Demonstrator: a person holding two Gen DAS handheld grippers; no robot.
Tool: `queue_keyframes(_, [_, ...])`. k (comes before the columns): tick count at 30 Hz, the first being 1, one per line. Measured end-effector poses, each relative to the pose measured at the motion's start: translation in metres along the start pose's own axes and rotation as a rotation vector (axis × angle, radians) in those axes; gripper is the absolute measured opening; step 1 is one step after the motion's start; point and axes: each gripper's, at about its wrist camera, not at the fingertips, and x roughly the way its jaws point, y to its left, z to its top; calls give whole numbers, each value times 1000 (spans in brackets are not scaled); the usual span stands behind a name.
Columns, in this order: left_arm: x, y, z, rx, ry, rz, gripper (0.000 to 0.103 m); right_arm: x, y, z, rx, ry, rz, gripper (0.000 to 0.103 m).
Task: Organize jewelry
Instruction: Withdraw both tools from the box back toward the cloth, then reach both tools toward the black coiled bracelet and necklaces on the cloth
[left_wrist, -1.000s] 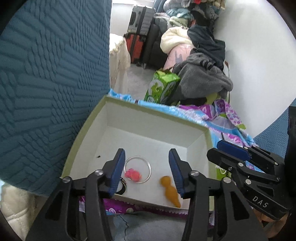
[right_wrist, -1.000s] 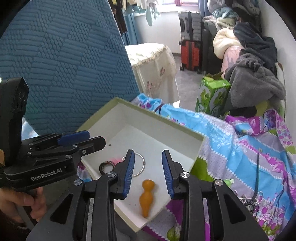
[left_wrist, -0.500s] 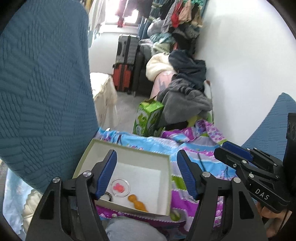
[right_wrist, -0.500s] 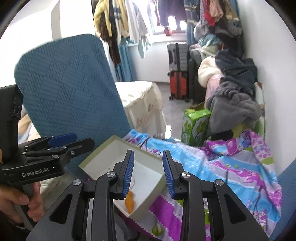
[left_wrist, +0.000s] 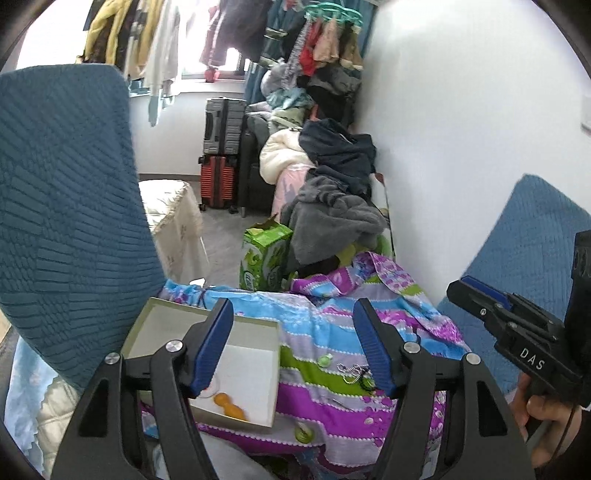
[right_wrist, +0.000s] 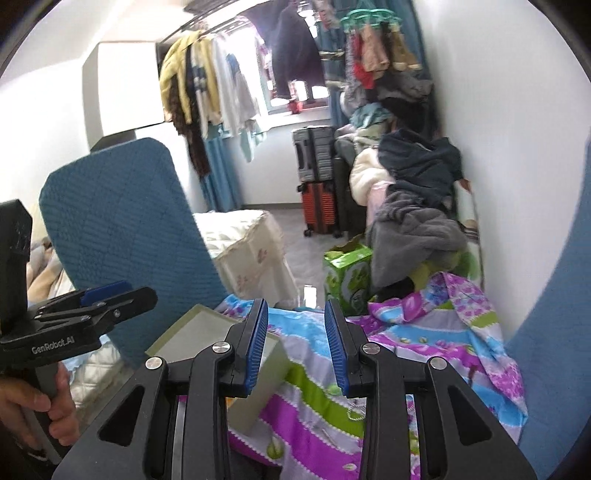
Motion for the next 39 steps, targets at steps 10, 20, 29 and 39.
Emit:
queue_keyframes(10, [13,-48,-31,45,32,-64,68,-28,-48,-38,36,-13,-90,29])
queue_keyframes(20, [36,-76,-68,54,94,-128,68,-41,-79,-84,61,-17,-165,29])
queue_keyframes(29, [59,-85,-99,43,156,-141,68,-27,-94,-119,77,15,-190,29])
queue_keyframes(39, [96,-85,-128,22,240,-140,60,5,-107,-145,90,51,-176,29])
